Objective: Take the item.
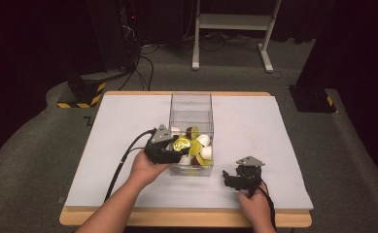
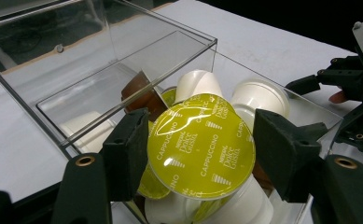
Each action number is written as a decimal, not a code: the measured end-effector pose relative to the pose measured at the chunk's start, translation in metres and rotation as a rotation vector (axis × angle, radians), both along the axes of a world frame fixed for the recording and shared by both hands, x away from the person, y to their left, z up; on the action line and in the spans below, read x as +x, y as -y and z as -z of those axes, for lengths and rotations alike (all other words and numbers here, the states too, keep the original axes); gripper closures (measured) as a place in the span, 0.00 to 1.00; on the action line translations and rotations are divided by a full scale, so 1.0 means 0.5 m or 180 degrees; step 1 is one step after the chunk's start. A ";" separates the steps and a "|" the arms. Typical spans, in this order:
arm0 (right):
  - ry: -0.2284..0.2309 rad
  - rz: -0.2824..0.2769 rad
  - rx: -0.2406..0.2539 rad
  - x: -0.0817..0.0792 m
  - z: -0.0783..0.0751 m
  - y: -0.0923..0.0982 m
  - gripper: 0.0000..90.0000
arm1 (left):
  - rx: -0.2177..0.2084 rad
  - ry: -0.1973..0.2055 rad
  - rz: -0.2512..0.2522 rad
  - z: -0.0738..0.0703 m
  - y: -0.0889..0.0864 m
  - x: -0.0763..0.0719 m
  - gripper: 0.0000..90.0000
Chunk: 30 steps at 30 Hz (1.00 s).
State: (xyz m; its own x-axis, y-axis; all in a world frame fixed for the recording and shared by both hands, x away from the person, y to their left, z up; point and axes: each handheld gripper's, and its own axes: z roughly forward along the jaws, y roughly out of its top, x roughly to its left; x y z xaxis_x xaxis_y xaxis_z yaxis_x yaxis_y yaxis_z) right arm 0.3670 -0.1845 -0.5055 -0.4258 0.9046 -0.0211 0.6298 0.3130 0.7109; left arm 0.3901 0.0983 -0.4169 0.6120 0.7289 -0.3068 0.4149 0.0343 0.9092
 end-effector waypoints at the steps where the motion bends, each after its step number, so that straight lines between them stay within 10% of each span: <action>1: 0.0000 0.0000 0.0000 0.000 0.000 0.000 0.15 | -0.0010 0.0007 -0.0006 -0.003 -0.003 -0.001 0.42; 30: -0.0003 -0.0003 -0.0001 0.000 0.000 0.000 0.15 | -0.0135 0.0127 -0.0197 -0.037 -0.074 -0.009 0.42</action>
